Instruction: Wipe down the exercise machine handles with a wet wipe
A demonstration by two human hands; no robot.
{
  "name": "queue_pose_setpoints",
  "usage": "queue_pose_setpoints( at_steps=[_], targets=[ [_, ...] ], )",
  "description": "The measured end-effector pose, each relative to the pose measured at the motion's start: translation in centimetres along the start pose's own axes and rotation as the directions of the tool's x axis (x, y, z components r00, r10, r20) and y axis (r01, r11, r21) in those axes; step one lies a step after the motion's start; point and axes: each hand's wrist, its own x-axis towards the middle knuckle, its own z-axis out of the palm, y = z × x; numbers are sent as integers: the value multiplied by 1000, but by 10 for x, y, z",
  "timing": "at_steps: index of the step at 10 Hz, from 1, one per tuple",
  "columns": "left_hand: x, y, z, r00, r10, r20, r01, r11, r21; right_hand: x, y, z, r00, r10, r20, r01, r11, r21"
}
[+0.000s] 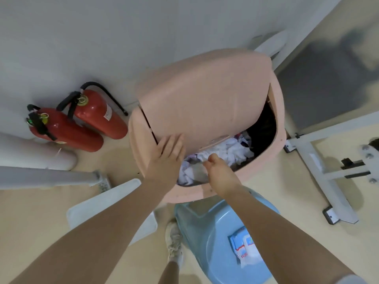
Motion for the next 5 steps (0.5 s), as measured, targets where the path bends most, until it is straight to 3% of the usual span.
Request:
queue_pose_setpoints(
  at_steps=[1, 2, 3, 4, 5],
  targets=[
    [-2, -4, 2, 999, 43, -4, -43, 999, -16, 8, -2, 11, 986, 75, 151, -48, 984, -171],
    [-3, -5, 1, 999, 44, 24, -43, 998, -55, 3, -4, 6, 997, 23, 70, -7, 975, -220],
    [-8, -5, -11, 999, 8, -53, -11, 999, -49, -7, -3, -9, 999, -44, -19, 39, 980, -196],
    [-18, 0, -31, 988, -24, 153, 45, 990, -134, -28, -2, -37, 995, -73, -69, 71, 997, -35],
    [-33, 7, -57, 968, -65, 243, 109, 978, -175, -59, -3, -62, 978, -131, -165, 152, 980, 124]
  ],
)
